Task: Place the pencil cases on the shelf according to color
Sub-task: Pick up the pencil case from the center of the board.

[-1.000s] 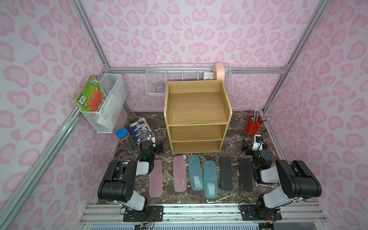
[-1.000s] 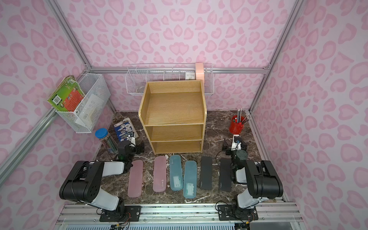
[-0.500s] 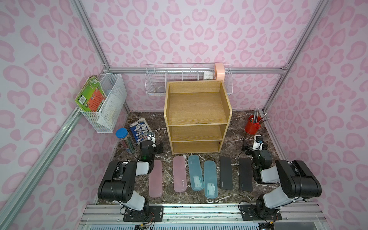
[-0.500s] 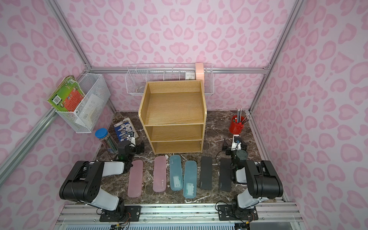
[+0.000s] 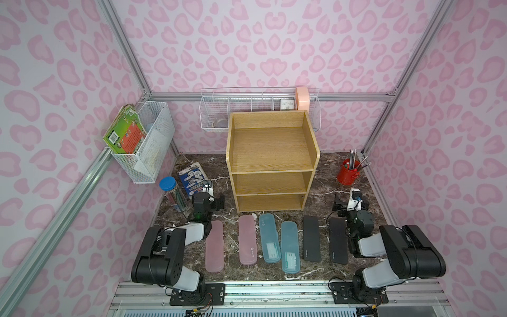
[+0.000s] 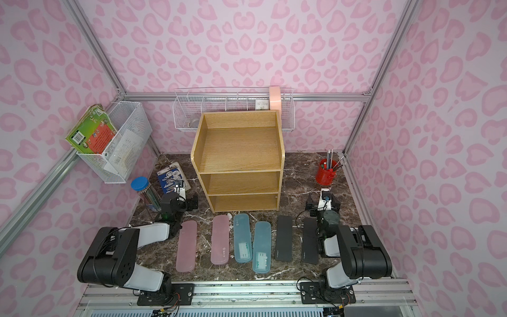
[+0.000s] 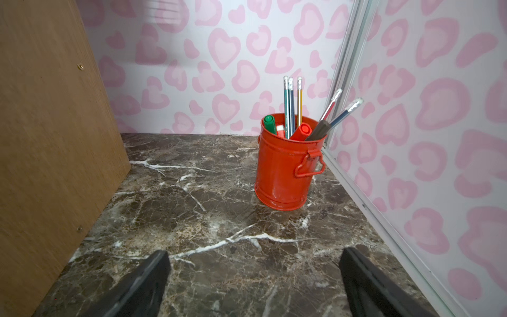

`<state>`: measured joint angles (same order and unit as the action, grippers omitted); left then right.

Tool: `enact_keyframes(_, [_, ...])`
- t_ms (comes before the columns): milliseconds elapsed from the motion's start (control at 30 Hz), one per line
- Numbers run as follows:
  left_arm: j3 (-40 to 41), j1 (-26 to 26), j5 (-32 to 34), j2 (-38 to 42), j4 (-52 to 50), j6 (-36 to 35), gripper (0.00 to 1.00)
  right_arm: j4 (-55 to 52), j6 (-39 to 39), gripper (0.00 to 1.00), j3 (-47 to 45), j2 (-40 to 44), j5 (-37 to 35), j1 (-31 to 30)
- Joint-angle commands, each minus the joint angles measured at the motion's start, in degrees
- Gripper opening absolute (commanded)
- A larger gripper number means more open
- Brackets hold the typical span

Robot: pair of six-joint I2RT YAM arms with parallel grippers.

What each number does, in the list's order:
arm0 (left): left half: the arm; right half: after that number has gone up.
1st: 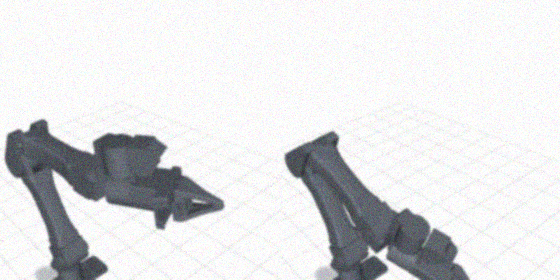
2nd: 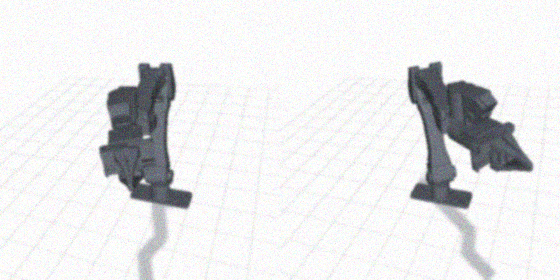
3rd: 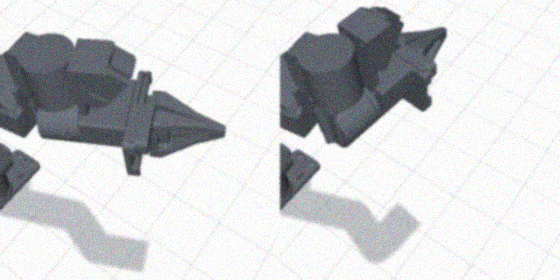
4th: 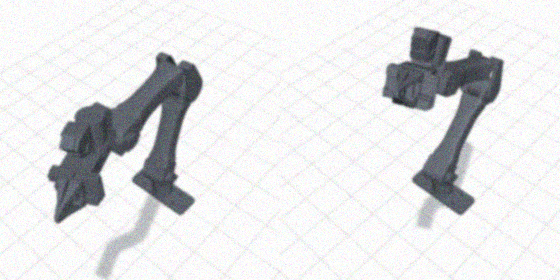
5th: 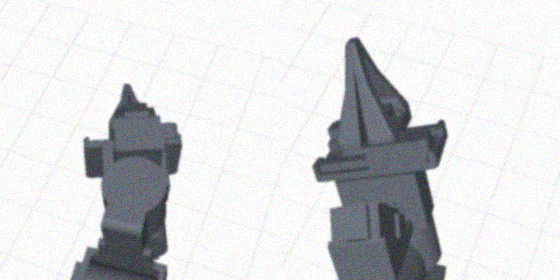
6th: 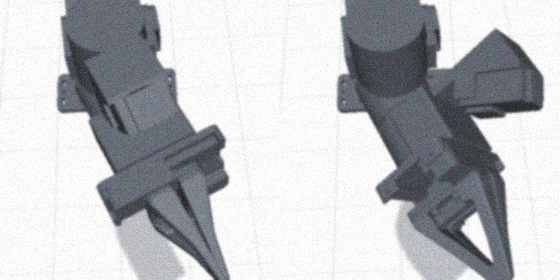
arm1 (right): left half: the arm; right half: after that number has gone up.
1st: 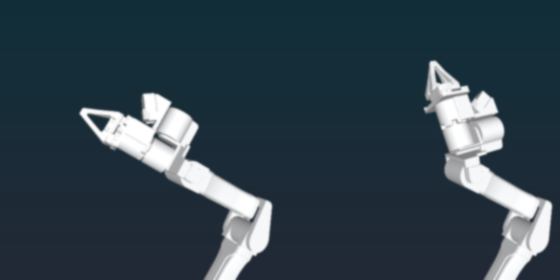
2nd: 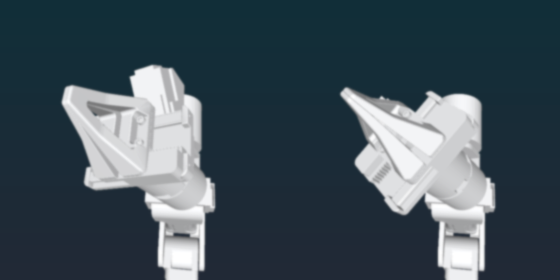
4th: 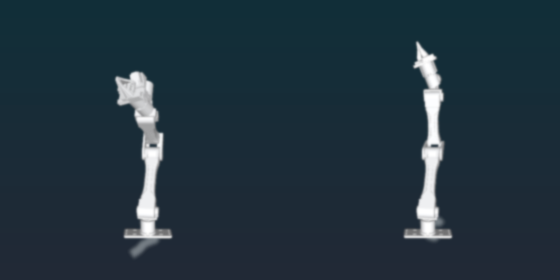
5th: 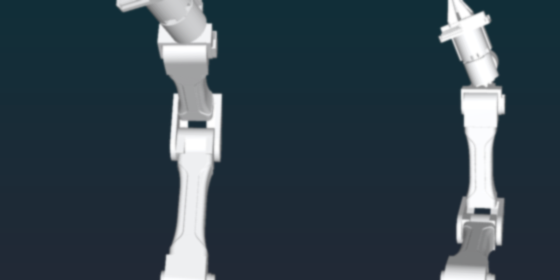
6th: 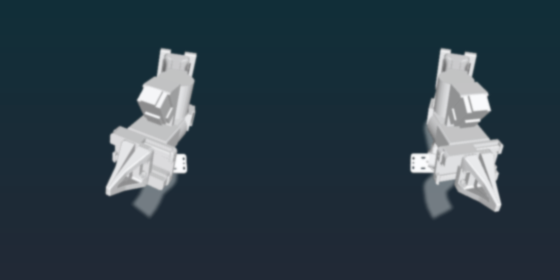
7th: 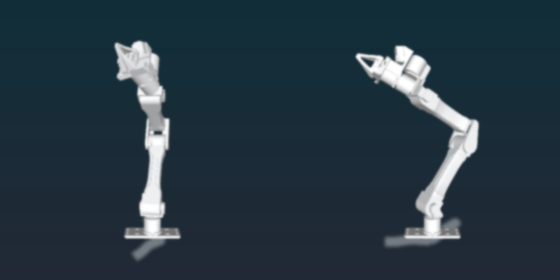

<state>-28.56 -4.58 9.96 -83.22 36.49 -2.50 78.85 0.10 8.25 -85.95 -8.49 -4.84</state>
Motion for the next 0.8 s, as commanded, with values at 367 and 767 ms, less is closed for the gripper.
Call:
enact_keyframes(367, [-20.44,-0.5,7.86,10.43,-45.46,21.28,0.99,-46.5,6.61,0.99,20.38,14.21,-27.8,-12.87])
enact_keyframes(767, [-27.25,-0.93,-2.8,16.19,-72.18,26.67,0.94,-95.57,23.99,0.98,35.74,26.1,-15.65,-15.06])
